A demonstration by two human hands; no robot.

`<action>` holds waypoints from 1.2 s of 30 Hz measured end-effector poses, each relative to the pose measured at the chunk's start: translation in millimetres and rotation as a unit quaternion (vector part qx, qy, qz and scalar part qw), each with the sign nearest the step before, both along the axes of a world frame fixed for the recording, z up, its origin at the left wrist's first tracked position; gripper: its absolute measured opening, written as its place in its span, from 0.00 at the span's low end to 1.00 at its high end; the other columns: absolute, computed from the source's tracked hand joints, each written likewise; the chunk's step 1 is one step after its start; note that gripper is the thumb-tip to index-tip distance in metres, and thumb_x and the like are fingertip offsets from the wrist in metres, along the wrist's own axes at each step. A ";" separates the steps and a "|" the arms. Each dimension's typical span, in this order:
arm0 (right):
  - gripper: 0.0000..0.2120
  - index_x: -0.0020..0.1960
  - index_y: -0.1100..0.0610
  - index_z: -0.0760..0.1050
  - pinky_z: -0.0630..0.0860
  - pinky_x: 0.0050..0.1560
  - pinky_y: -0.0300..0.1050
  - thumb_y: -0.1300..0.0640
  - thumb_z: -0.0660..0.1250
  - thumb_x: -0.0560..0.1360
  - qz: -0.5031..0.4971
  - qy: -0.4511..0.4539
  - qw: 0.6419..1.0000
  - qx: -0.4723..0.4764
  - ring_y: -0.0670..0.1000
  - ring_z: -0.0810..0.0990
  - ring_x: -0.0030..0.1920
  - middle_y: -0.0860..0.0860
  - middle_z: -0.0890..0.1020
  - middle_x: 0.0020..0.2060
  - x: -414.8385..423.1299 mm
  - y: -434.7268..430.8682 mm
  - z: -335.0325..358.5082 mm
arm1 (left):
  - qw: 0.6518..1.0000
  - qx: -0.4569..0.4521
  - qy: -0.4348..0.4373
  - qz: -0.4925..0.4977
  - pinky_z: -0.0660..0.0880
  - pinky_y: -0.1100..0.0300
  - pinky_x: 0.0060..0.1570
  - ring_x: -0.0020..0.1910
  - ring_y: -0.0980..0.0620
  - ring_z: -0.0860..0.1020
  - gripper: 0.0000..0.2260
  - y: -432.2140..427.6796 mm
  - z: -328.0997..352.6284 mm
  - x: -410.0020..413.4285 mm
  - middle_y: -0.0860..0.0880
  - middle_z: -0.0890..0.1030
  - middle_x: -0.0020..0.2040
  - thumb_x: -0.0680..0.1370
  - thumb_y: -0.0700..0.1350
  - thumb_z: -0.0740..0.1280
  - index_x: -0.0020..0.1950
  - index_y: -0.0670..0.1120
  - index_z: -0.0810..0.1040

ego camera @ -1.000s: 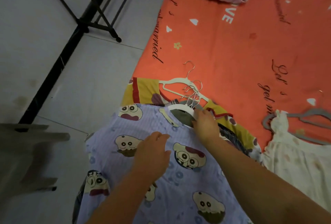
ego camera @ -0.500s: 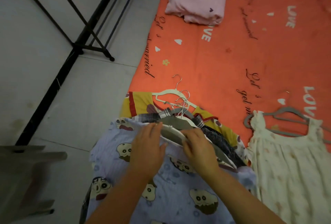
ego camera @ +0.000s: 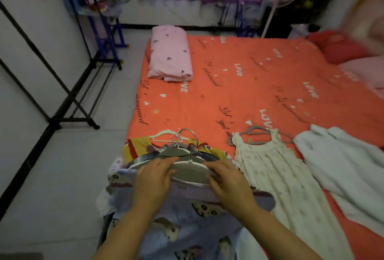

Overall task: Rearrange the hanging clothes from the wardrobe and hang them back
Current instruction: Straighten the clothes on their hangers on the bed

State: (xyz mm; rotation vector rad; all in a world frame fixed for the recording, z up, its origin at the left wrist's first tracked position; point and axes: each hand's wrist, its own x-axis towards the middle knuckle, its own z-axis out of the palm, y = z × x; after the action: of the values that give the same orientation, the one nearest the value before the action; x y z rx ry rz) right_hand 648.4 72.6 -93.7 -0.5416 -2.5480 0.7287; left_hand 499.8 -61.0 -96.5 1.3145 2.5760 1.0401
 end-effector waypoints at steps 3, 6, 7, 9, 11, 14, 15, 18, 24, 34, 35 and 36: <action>0.13 0.58 0.57 0.77 0.75 0.41 0.49 0.63 0.67 0.73 -0.056 0.026 0.998 0.025 0.54 0.77 0.46 0.54 0.77 0.48 49.0 -17.5 20.5 | 0.998 0.043 0.033 -0.038 0.74 0.46 0.47 0.48 0.44 0.80 0.13 -10.0 27.9 42.3 0.47 0.83 0.48 0.73 0.42 0.66 0.56 0.46 0.81; 0.14 0.57 0.59 0.78 0.79 0.39 0.51 0.64 0.70 0.72 -0.116 0.036 0.991 0.049 0.56 0.79 0.43 0.55 0.79 0.45 101.5 -29.4 37.8 | 0.992 0.090 0.050 -0.070 0.76 0.44 0.41 0.43 0.43 0.81 0.14 -12.8 55.7 84.5 0.46 0.84 0.44 0.71 0.44 0.65 0.53 0.45 0.83; 0.13 0.55 0.60 0.79 0.80 0.38 0.52 0.64 0.71 0.71 -0.134 0.039 0.988 0.063 0.57 0.80 0.41 0.55 0.79 0.44 119.5 -31.5 43.2 | 0.990 0.104 0.055 -0.078 0.76 0.45 0.40 0.42 0.43 0.81 0.13 -12.0 64.0 97.3 0.46 0.84 0.43 0.70 0.43 0.65 0.52 0.45 0.83; 0.11 0.51 0.61 0.80 0.79 0.35 0.51 0.61 0.71 0.69 -0.170 0.040 0.978 0.112 0.58 0.80 0.37 0.55 0.80 0.40 154.8 -32.7 53.4 | 0.986 0.123 0.063 -0.089 0.75 0.48 0.38 0.40 0.44 0.81 0.13 -8.6 78.1 122.8 0.47 0.84 0.42 0.69 0.42 0.67 0.51 0.45 0.84; 0.09 0.48 0.60 0.82 0.78 0.33 0.50 0.58 0.72 0.68 -0.204 0.035 0.967 0.151 0.57 0.80 0.35 0.54 0.81 0.36 187.5 -32.0 63.6 | 0.983 0.133 0.077 -0.101 0.73 0.51 0.37 0.38 0.44 0.81 0.13 -2.9 89.3 148.0 0.47 0.84 0.40 0.68 0.42 0.67 0.51 0.45 0.84; 0.10 0.48 0.58 0.83 0.76 0.32 0.50 0.61 0.76 0.67 -0.245 0.046 0.955 0.164 0.56 0.78 0.32 0.53 0.80 0.34 229.0 -28.6 74.8 | 0.978 0.152 0.073 -0.121 0.72 0.51 0.37 0.37 0.42 0.81 0.12 9.4 102.2 184.9 0.46 0.84 0.38 0.69 0.42 0.67 0.50 0.45 0.84; 0.11 0.48 0.58 0.83 0.76 0.31 0.50 0.62 0.77 0.66 -0.255 0.051 0.952 0.164 0.56 0.78 0.32 0.53 0.79 0.33 242.2 -27.0 78.2 | 0.975 0.165 0.074 -0.128 0.73 0.51 0.37 0.35 0.42 0.80 0.11 14.6 105.3 197.7 0.46 0.84 0.37 0.69 0.42 0.68 0.49 0.45 0.84; 0.12 0.51 0.58 0.83 0.76 0.31 0.54 0.63 0.76 0.67 -0.276 0.068 0.945 0.160 0.56 0.77 0.31 0.53 0.78 0.33 285.7 -13.3 85.9 | 0.973 0.178 0.049 -0.139 0.75 0.48 0.37 0.37 0.41 0.80 0.10 33.5 111.6 241.8 0.44 0.84 0.40 0.71 0.42 0.69 0.51 0.44 0.83; 0.13 0.54 0.56 0.82 0.77 0.31 0.56 0.61 0.74 0.69 -0.284 0.081 0.942 0.162 0.56 0.77 0.32 0.54 0.77 0.34 375.7 48.8 94.8 | 0.977 0.167 0.047 -0.124 0.66 0.56 0.39 0.45 0.43 0.77 0.13 92.5 113.9 335.7 0.46 0.82 0.45 0.75 0.43 0.69 0.59 0.50 0.80; 0.13 0.51 0.59 0.83 0.74 0.32 0.51 0.63 0.76 0.67 -0.196 0.116 0.950 0.212 0.58 0.76 0.32 0.55 0.77 0.33 426.4 167.4 117.0 | 0.983 0.180 -0.013 -0.044 0.74 0.50 0.44 0.48 0.43 0.78 0.13 174.6 130.5 403.1 0.45 0.82 0.49 0.75 0.43 0.69 0.59 0.48 0.80; 0.13 0.51 0.59 0.83 0.74 0.33 0.51 0.63 0.76 0.67 -0.191 0.118 0.951 0.211 0.58 0.76 0.33 0.55 0.78 0.33 421.6 175.7 117.3 | 0.984 0.176 -0.022 -0.036 0.74 0.51 0.46 0.49 0.43 0.78 0.13 181.4 130.1 399.6 0.45 0.82 0.50 0.75 0.43 0.69 0.59 0.48 0.80; 0.13 0.51 0.59 0.83 0.75 0.33 0.52 0.63 0.76 0.67 -0.187 0.120 0.953 0.208 0.58 0.76 0.33 0.55 0.78 0.33 415.6 184.0 117.4 | 0.985 0.170 -0.025 -0.027 0.74 0.51 0.47 0.50 0.44 0.77 0.13 188.3 129.3 394.7 0.45 0.82 0.51 0.75 0.43 0.69 0.60 0.48 0.80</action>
State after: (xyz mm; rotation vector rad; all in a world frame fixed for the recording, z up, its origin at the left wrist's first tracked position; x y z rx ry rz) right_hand 1064.0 256.6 23.7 -0.7102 -2.1892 0.1072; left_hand 894.5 127.3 32.8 1.3928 2.3850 1.5342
